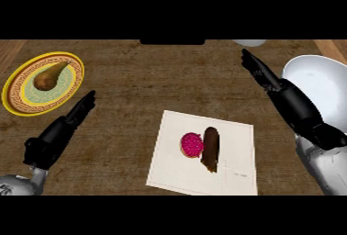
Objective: Pick the cupcake from the placemat and place it in the bowl
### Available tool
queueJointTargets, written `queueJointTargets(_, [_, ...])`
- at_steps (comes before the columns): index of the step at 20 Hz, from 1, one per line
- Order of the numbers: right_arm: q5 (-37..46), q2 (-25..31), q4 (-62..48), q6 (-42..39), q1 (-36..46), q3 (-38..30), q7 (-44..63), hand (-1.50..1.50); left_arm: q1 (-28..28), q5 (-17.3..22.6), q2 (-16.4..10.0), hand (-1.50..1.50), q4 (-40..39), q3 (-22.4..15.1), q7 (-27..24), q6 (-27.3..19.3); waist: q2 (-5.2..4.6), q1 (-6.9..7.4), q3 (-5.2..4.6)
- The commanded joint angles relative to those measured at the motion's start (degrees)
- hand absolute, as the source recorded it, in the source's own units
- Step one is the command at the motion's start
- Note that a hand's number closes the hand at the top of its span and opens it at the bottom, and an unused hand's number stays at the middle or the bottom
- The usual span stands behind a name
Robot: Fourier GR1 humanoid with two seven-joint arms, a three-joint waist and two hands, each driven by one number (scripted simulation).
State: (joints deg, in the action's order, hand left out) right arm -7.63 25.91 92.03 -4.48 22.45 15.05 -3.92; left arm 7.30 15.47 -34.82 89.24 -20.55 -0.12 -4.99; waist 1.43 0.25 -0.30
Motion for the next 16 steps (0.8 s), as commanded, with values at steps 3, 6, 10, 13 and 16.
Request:
queueJointTargets(3, [8.05,-9.77,2.37,9.45,-4.28,11.06,13.40,1.50,1.94,-0.39,6.44,0.00,-0.42,2.32,1.27,-6.66,-1.14,-0.54,0.17])
queueJointTargets(6, [10.60,-15.47,-2.77,14.29,-6.05,15.76,22.90,1.50,2.20,0.13,10.49,0.00,-0.45,4.43,0.36,-12.05,-1.27,0.34,0.05])
queueJointTargets(10, [24.24,-15.76,0.42,34.77,-11.59,9.32,15.88,-1.50,-0.73,1.89,10.78,0.00,-0.98,5.22,0.44,-12.12,-0.22,-3.57,0.34])
queueJointTargets(13, [28.38,-25.31,3.71,44.34,-16.47,15.91,9.90,-1.50,1.02,1.83,12.90,0.00,-1.14,4.42,1.39,-12.91,-0.80,-2.59,0.35])
queueJointTargets(16, [38.82,-25.62,5.94,52.32,-20.03,23.17,10.33,-1.50,2.00,0.89,13.69,0.00,-0.16,3.75,1.97,-12.96,-0.95,-1.37,0.25])
